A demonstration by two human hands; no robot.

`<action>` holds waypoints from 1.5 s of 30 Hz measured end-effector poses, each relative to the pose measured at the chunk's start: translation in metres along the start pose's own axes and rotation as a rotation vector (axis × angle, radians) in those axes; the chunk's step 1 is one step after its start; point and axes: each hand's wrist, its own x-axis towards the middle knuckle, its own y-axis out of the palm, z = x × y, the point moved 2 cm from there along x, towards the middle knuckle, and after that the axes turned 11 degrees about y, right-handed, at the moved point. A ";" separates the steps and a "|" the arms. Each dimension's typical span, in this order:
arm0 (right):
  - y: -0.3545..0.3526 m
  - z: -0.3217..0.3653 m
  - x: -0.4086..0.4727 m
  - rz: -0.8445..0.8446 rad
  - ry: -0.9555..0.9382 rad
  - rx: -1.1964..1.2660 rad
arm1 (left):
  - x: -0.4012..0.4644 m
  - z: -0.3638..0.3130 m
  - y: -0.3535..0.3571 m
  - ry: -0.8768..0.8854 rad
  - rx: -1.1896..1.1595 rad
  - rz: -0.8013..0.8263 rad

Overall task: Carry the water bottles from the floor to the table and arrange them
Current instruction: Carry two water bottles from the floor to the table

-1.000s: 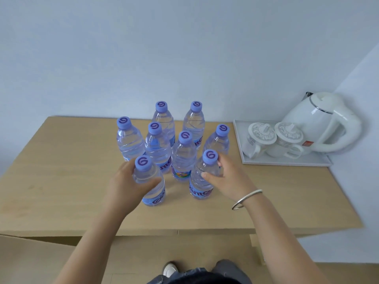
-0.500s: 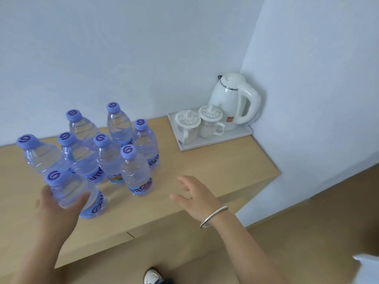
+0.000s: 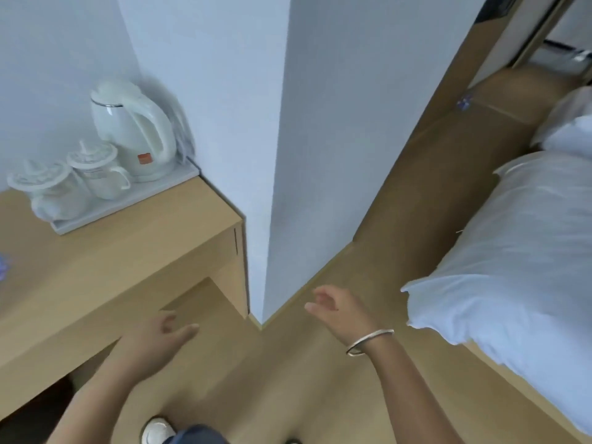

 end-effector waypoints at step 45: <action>-0.548 -0.187 0.355 -0.429 0.371 0.019 | 0.415 -0.711 0.356 1.007 0.534 0.592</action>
